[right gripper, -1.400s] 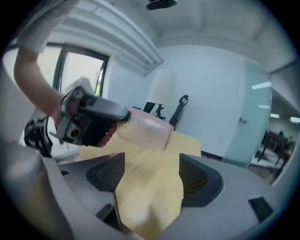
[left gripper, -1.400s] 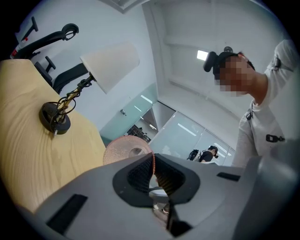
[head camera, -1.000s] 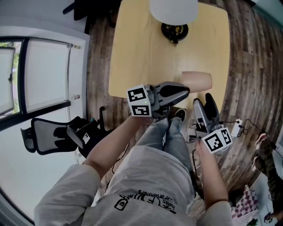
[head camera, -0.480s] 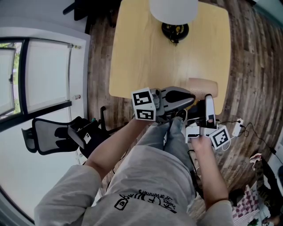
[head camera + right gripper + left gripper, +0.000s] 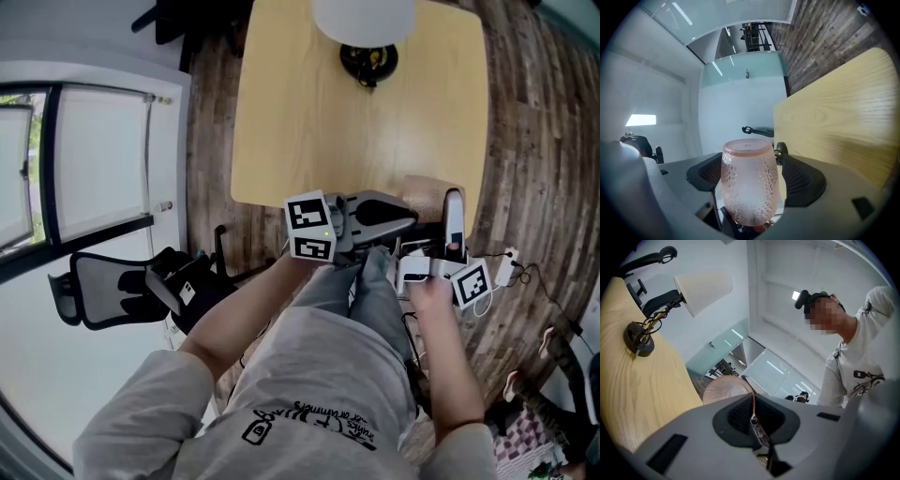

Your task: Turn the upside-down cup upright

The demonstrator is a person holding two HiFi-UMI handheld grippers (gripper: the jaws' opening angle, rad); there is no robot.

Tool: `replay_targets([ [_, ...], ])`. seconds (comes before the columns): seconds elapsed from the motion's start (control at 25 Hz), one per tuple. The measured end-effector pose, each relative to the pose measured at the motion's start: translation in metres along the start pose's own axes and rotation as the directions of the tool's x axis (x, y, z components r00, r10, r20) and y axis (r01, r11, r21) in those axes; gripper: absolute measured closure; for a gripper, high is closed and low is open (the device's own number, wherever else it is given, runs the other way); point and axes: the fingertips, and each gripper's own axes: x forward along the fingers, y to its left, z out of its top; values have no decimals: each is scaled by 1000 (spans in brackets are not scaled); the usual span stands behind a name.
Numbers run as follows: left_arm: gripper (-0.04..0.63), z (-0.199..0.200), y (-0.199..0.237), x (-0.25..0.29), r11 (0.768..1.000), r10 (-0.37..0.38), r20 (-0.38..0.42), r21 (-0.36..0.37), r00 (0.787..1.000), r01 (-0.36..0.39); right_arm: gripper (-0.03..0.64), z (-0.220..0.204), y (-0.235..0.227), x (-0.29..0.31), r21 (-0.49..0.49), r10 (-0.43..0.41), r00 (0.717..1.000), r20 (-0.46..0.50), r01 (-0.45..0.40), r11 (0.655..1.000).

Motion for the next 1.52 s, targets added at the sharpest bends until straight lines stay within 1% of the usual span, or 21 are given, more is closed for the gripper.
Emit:
replay_targets([
  [0.24, 578, -5, -5, 1, 1000, -13, -14, -5, 1000, 13, 264, -2, 3, -4, -10, 8, 1000, -12, -8, 1000],
  [0.4, 578, -6, -4, 0, 1000, 0, -26, 7, 1000, 1, 264, -2, -1, -6, 2, 3, 1000, -6, -3, 1000],
  [0.48, 578, -6, -4, 0, 1000, 5, -28, 4, 1000, -5, 264, -3, 1, -6, -8, 7, 1000, -13, -7, 1000],
  [0.56, 552, -5, -3, -1, 1000, 14, -25, 0, 1000, -14, 264, -3, 3, -5, -41, 9, 1000, -30, -10, 999],
  [0.64, 497, -3, 0, -3, 1000, 28, -25, 4, 999, -28, 264, -3, 6, -3, -85, 8, 999, -51, -13, 996],
  [0.68, 483, -3, 1, -4, 999, 37, -28, 11, 999, -37, 264, -4, 7, -3, -111, 7, 998, -63, -14, 994],
  [0.8, 466, -5, 7, -9, 997, 73, -35, 31, 997, -72, 264, -6, 10, -2, -186, -7, 995, -97, -11, 982],
  [0.92, 437, -8, 15, -18, 993, 114, -31, 31, 993, -113, 264, -9, 12, 0, -269, -36, 991, -128, 0, 963],
  [0.96, 428, -8, 16, -21, 992, 124, -30, 30, 992, -123, 264, -11, 14, 1, -307, -44, 989, -142, -1, 952],
  [1.04, 419, -8, 17, -24, 990, 136, -29, 32, 990, -135, 264, -13, 18, 2, -397, -62, 983, -172, -11, 918],
  [1.12, 409, -8, 16, -27, 990, 138, -29, 33, 990, -138, 264, -16, 20, 2, -481, -83, 976, -199, -24, 876],
  [1.28, 391, -5, 17, -29, 990, 136, -14, 32, 991, -136, 264, -20, 24, 6, -607, -116, 963, -243, -58, 792],
  [1.4, 383, -1, 18, -30, 990, 134, -2, 36, 991, -134, 264, -27, 22, 5, -691, -145, 950, -278, -93, 717],
  [1.44, 380, 0, 17, -31, 991, 131, 3, 36, 991, -131, 264, -30, 21, 5, -720, -156, 944, -291, -108, 686],
  [1.52, 377, 2, 17, -31, 991, 126, 11, 36, 992, -126, 264, -37, 19, 4, -782, -184, 931, -316, -145, 606],
])
